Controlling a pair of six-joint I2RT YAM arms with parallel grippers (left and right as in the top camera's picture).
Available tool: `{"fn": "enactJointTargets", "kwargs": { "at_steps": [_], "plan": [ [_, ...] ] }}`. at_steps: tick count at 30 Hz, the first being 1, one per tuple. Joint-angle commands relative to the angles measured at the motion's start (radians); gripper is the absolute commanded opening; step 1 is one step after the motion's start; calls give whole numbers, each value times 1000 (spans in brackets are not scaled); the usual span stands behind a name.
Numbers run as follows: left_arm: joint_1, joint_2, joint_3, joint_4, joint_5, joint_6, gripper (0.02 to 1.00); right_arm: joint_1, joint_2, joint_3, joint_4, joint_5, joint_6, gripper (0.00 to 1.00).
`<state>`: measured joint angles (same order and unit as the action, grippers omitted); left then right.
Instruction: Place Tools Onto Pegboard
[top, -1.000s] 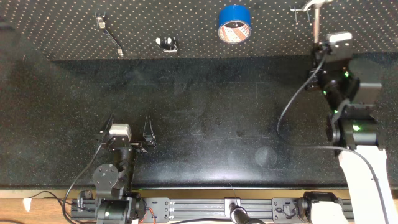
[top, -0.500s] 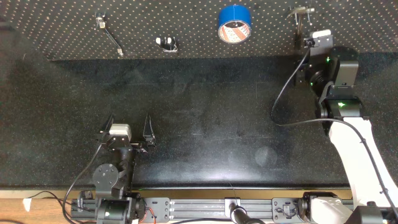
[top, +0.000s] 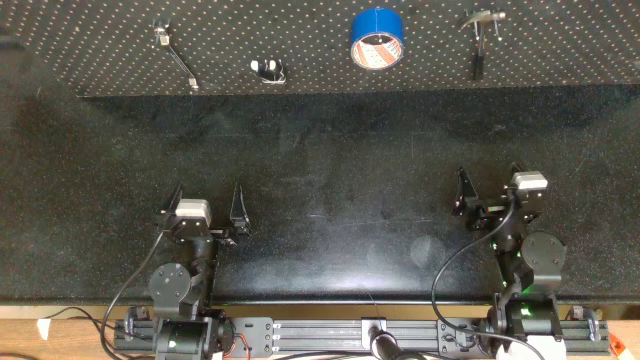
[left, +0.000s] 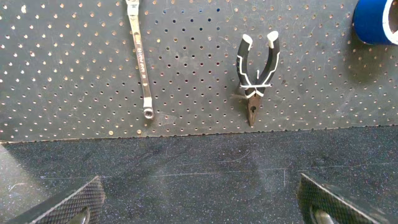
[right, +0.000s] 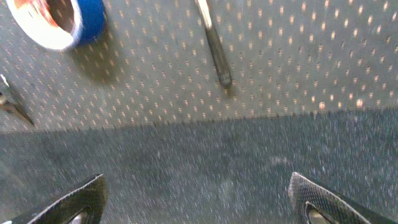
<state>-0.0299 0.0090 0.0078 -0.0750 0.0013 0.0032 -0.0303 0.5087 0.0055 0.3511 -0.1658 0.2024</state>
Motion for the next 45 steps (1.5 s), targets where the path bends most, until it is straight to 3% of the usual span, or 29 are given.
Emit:
{"fn": "enactJointTargets", "kwargs": {
  "at_steps": [1, 4, 14, 45],
  "plan": [
    [-4, -5, -2, -6, 0, 2, 996, 8, -133, -2, -134, 29, 29, 956],
    [-4, -5, -2, -6, 0, 2, 996, 8, -349, -2, -420, 71, 25, 958],
    [-4, -5, -2, -6, 0, 2, 996, 103, -508, -2, -422, 77, -212, 963],
    [-4, -5, -2, -6, 0, 2, 996, 103, -504, -2, -418, 80, -227, 965]
  ]
}}
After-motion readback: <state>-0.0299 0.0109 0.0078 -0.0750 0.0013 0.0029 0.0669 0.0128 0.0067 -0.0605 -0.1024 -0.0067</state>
